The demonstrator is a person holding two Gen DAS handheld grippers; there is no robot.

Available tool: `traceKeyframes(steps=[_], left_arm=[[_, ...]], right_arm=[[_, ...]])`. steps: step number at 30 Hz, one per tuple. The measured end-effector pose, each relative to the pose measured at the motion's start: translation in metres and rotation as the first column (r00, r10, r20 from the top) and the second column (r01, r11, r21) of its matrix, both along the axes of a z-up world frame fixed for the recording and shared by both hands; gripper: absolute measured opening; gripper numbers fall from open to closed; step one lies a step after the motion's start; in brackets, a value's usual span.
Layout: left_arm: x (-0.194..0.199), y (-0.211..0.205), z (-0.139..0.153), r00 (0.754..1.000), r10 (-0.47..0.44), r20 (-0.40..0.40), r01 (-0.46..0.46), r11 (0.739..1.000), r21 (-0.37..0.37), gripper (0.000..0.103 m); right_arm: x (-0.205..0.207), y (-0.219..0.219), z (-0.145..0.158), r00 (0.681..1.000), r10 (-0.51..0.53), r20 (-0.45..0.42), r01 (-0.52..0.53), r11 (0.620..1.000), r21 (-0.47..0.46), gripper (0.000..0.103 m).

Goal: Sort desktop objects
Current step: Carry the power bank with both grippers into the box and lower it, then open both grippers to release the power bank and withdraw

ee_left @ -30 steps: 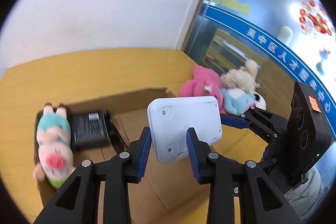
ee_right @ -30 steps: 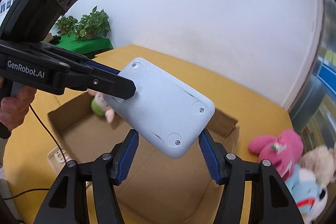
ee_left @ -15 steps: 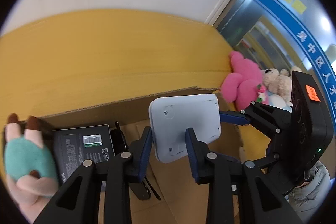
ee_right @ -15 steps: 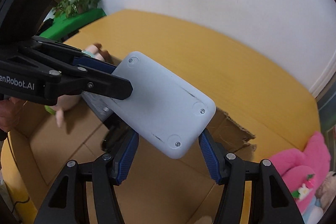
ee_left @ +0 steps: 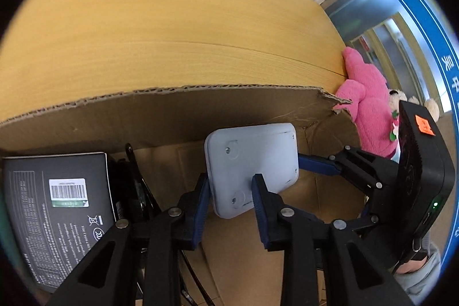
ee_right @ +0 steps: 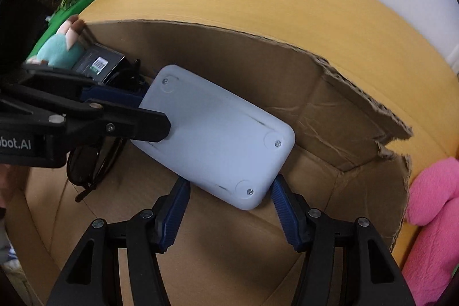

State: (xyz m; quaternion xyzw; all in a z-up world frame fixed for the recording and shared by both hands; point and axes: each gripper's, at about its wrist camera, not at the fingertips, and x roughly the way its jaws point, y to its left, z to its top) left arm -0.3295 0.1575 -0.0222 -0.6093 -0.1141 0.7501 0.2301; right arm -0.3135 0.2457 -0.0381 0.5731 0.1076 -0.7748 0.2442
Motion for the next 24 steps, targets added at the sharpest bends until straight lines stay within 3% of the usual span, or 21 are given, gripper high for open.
traceKeyframes(steps=[3,5,9,12,14,16,18,20,24], left_arm=[[0.001,-0.004,0.0,1.0,0.022,0.021,-0.021,0.998,-0.055,0.027],[0.006,-0.013,0.012,0.999,0.04,0.006,-0.04,0.998,-0.042,0.026],[0.04,-0.039,0.074,0.983,0.046,-0.175,-0.06,0.995,-0.078,0.029],[0.096,-0.068,0.14,0.924,0.05,-0.38,-0.093,0.991,-0.094,0.039],[0.135,-0.087,0.17,0.873,0.071,-0.482,-0.128,0.988,-0.086,0.057],[0.18,-0.113,0.195,0.794,0.124,-0.595,-0.222,0.971,-0.093,0.07],[0.227,-0.133,0.211,0.708,0.145,-0.691,-0.314,0.941,-0.124,0.076],[0.253,-0.142,0.215,0.68,0.146,-0.719,-0.36,0.92,-0.154,0.076],[0.3,-0.168,0.195,0.677,0.123,-0.725,-0.405,0.885,-0.228,0.076]], right_arm=[[0.002,0.0,-0.001,1.0,-0.021,0.009,0.021,1.0,-0.001,0.058],[0.007,0.0,0.005,0.999,-0.042,0.008,0.042,0.999,-0.016,0.058],[0.038,0.007,0.047,0.995,-0.087,-0.054,0.082,0.993,-0.09,0.073],[0.079,0.011,0.097,0.978,-0.11,-0.18,0.086,0.987,-0.139,0.087],[0.112,0.013,0.126,0.954,-0.132,-0.27,0.084,0.98,-0.183,0.101],[0.144,0.018,0.142,0.932,-0.159,-0.327,0.087,0.971,-0.222,0.103],[0.176,0.015,0.145,0.923,-0.185,-0.339,0.1,0.963,-0.251,0.103],[0.195,0.015,0.137,0.929,-0.186,-0.32,0.117,0.968,-0.224,0.103],[0.237,0.001,0.124,0.917,-0.208,-0.34,0.145,0.969,-0.201,0.103]])
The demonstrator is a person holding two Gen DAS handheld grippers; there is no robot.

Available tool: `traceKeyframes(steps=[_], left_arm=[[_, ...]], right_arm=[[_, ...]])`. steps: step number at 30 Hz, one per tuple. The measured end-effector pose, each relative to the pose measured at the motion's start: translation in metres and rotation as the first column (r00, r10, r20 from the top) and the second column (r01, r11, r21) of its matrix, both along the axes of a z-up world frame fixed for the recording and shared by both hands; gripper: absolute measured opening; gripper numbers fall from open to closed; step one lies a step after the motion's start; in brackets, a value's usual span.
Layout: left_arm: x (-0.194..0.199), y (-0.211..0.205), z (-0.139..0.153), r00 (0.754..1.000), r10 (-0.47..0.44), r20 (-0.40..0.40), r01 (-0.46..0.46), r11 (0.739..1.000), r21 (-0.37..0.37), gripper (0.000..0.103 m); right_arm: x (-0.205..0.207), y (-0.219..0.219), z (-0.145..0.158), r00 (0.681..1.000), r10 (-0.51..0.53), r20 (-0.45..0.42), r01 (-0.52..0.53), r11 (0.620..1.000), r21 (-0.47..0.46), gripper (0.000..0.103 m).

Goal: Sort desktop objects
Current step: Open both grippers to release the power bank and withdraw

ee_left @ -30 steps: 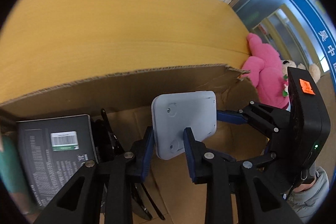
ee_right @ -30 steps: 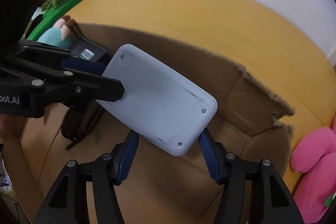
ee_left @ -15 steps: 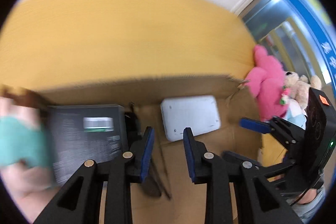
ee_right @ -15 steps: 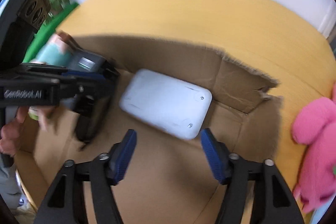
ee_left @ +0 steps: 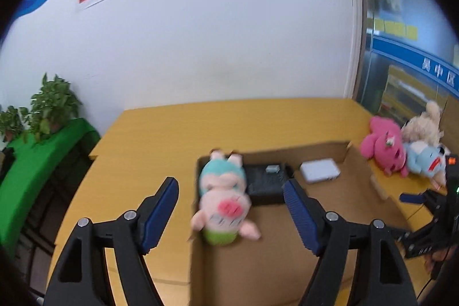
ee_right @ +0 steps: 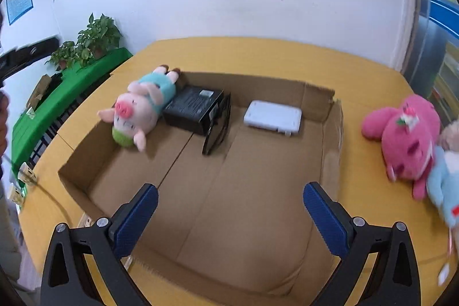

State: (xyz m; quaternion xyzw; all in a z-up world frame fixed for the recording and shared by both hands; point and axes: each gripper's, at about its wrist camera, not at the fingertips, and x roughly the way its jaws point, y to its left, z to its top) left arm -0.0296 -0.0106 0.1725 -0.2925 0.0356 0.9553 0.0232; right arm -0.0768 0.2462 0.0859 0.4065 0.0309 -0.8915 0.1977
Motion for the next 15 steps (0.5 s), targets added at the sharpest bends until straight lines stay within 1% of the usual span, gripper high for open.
traceKeyframes(steps=[1,2,5,8,10,12,15], left_arm=[[0.012,-0.003,-0.009,1.0,0.017,0.012,-0.016,1.0,-0.025,0.076],[0.019,-0.006,-0.021,0.999,0.019,0.025,-0.018,0.999,-0.032,0.076],[0.033,-0.011,-0.059,0.998,0.016,0.065,-0.014,1.0,-0.027,0.076],[0.046,-0.014,-0.093,0.996,0.061,0.062,-0.061,0.998,-0.01,0.076],[0.047,-0.014,-0.109,0.996,0.063,0.064,-0.064,0.998,0.01,0.076],[0.047,-0.013,-0.122,0.995,0.062,0.079,-0.063,0.998,0.009,0.076],[0.044,-0.013,-0.136,0.992,0.055,0.111,-0.056,0.998,0.003,0.076]], right_arm=[[0.008,0.0,-0.006,1.0,-0.016,0.0,0.016,1.0,-0.009,0.103],[0.014,-0.002,-0.013,0.999,-0.037,0.007,0.037,0.999,-0.019,0.103],[0.03,-0.003,-0.034,0.996,-0.085,0.028,0.086,0.995,-0.054,0.103],[0.045,-0.008,-0.054,0.99,-0.14,0.0,0.14,0.99,0.01,0.103],[0.05,-0.008,-0.065,0.987,-0.162,0.012,0.162,0.986,0.035,0.103],[0.055,-0.005,-0.073,0.984,-0.173,0.031,0.173,0.985,0.019,0.103],[0.064,-0.005,-0.073,0.984,-0.181,0.008,0.18,0.983,0.025,0.103]])
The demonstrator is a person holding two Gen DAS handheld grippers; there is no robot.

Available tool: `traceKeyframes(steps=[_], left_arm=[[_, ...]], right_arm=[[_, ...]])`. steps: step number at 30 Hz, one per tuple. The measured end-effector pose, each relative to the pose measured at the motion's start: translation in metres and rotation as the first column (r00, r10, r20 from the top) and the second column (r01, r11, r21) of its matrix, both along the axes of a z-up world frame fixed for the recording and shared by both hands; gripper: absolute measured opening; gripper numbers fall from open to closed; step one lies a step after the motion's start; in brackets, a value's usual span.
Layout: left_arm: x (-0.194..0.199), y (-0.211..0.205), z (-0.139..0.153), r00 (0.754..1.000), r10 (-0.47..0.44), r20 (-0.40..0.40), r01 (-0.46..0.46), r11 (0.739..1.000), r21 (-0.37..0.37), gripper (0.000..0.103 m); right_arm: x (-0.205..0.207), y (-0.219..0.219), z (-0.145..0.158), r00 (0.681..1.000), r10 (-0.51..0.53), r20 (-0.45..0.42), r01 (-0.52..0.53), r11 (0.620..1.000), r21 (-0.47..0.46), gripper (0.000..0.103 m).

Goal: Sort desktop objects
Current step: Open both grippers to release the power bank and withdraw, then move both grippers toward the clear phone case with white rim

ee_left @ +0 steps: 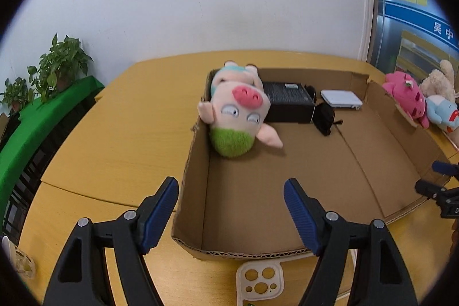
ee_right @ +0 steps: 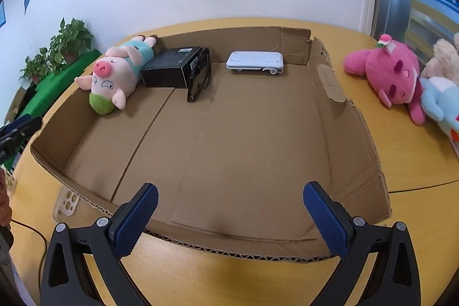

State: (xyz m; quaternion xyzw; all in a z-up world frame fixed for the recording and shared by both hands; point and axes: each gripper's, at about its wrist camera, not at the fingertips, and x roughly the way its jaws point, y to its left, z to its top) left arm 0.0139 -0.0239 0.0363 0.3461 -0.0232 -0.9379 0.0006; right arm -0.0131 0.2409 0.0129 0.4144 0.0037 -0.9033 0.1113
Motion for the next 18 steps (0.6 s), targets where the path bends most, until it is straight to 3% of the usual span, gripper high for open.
traceKeyframes(steps=[8,11,14,18], left_arm=[[0.009,-0.009,0.004,1.0,-0.006,-0.026,0.007,1.0,0.029,0.076],[0.01,-0.009,0.006,1.0,-0.007,-0.02,0.007,1.0,0.009,0.076],[0.013,-0.01,0.006,1.0,-0.006,-0.018,0.006,1.0,0.004,0.076],[0.023,-0.013,0.005,1.0,-0.015,-0.004,0.015,0.998,0.059,0.076]], right_arm=[[0.006,0.006,0.008,1.0,-0.015,-0.023,0.015,1.0,-0.018,0.103],[0.017,0.002,0.025,0.997,-0.003,-0.083,0.001,0.999,-0.032,0.103],[0.035,-0.008,0.041,0.991,0.043,-0.13,-0.05,0.997,-0.056,0.103],[0.061,-0.033,0.043,0.978,0.165,-0.126,-0.172,0.984,-0.047,0.103]])
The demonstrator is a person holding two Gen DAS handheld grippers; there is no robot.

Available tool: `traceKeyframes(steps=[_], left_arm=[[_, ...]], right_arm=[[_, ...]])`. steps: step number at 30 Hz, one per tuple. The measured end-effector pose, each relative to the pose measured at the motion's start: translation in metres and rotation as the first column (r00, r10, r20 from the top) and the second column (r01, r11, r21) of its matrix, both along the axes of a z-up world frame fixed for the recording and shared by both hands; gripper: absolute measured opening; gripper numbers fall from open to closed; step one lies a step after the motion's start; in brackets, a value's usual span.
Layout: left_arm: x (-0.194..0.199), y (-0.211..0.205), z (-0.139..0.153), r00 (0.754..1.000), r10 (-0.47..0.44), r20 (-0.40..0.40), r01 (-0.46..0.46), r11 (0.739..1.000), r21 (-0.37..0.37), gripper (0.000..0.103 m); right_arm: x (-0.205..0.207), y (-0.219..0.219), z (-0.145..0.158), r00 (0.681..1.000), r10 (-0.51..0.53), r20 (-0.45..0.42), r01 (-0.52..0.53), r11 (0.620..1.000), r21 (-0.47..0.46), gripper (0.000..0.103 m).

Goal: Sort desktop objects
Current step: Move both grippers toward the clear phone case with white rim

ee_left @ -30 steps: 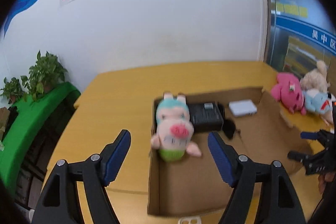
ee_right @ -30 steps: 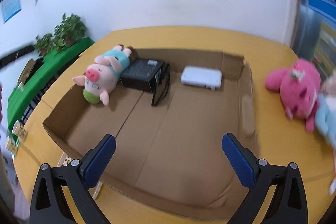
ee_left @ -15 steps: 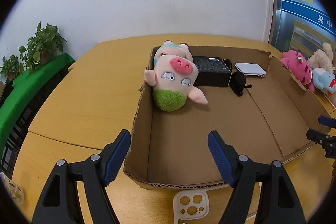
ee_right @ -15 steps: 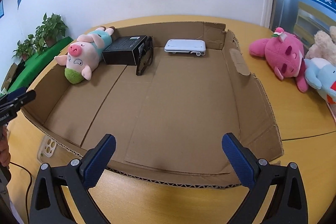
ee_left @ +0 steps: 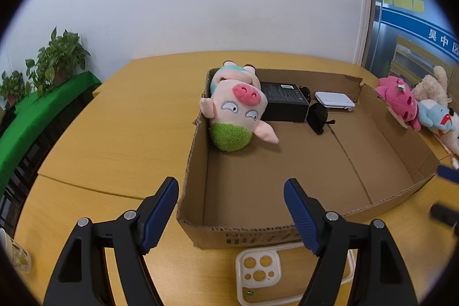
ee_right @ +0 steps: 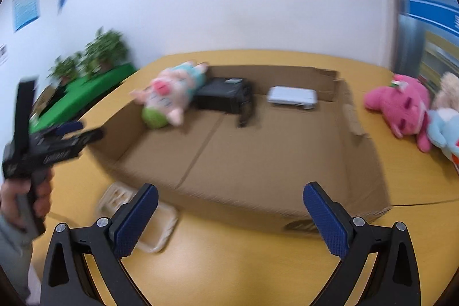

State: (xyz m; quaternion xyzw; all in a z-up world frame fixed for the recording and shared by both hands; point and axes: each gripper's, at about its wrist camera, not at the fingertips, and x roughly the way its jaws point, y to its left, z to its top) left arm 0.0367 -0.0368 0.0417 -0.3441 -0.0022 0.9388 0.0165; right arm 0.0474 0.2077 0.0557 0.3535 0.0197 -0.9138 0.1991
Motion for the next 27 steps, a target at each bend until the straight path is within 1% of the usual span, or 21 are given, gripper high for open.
traceKeyframes(steps=[3,4,7,9,10,11,12,13,14,16,18,21,22,24,26,27], left_arm=[[0.008,-0.002,-0.005,1.0,-0.015,0.025,0.015,1.0,0.012,0.076],[0.01,-0.004,-0.008,0.998,-0.028,0.049,0.026,0.999,0.027,0.076],[0.015,-0.011,-0.018,0.993,-0.05,0.106,0.042,0.997,0.07,0.076],[0.018,-0.018,-0.025,0.991,-0.04,0.13,0.029,0.996,0.081,0.076],[0.02,-0.021,-0.029,0.989,-0.034,0.145,0.022,0.996,0.084,0.076],[0.02,-0.023,-0.033,0.986,-0.028,0.162,0.014,0.996,0.087,0.075],[0.02,-0.026,-0.038,0.984,-0.021,0.178,0.006,0.996,0.089,0.072],[0.02,-0.027,-0.043,0.98,-0.018,0.197,0.0,0.996,0.091,0.063],[0.02,-0.028,-0.048,0.975,-0.021,0.219,0.001,0.996,0.093,0.058],[0.018,-0.03,-0.058,0.962,-0.024,0.271,-0.005,0.994,0.106,0.037],[0.019,-0.03,-0.066,0.953,-0.03,0.302,-0.008,0.992,0.123,0.029],[0.019,-0.027,-0.077,0.944,-0.032,0.328,-0.009,0.993,0.121,0.027],[0.018,-0.025,-0.078,0.943,-0.033,0.33,-0.008,0.993,0.121,0.021],[0.017,-0.022,-0.08,0.938,-0.044,0.343,0.003,0.993,0.119,0.018],[0.016,-0.018,-0.084,0.932,-0.049,0.358,0.011,0.994,0.109,0.016],[0.016,-0.016,-0.086,0.927,-0.054,0.371,0.015,0.994,0.107,0.013]], right_arm=[[0.01,-0.021,-0.013,0.996,0.082,0.028,-0.084,0.995,0.053,0.103],[0.012,-0.026,-0.019,0.993,0.106,0.042,-0.108,0.993,0.056,0.103],[0.008,-0.043,-0.04,0.98,0.156,0.125,-0.159,0.987,0.015,0.102],[0.003,-0.054,-0.055,0.969,0.174,0.175,-0.175,0.985,-0.008,0.099],[0.0,-0.059,-0.061,0.966,0.172,0.19,-0.175,0.985,-0.005,0.094],[-0.003,-0.065,-0.066,0.964,0.168,0.205,-0.173,0.985,0.003,0.092],[-0.005,-0.068,-0.072,0.962,0.164,0.22,-0.169,0.986,0.005,0.087],[-0.006,-0.071,-0.077,0.959,0.157,0.237,-0.162,0.987,0.004,0.081],[-0.01,-0.073,-0.082,0.955,0.15,0.254,-0.156,0.988,0.004,0.078],[-0.011,-0.074,-0.089,0.953,0.134,0.273,-0.145,0.989,0.019,0.071],[-0.009,-0.074,-0.09,0.955,0.126,0.269,-0.143,0.989,0.042,0.067],[-0.004,-0.077,-0.09,0.957,0.121,0.265,-0.147,0.986,0.077,0.056],[-0.003,-0.078,-0.09,0.96,0.118,0.255,-0.146,0.985,0.095,0.055],[0.0,-0.081,-0.091,0.963,0.121,0.239,-0.155,0.98,0.126,0.053],[0.002,-0.084,-0.091,0.966,0.121,0.229,-0.155,0.978,0.137,0.047],[0.003,-0.085,-0.091,0.967,0.123,0.224,-0.156,0.978,0.138,0.043]])
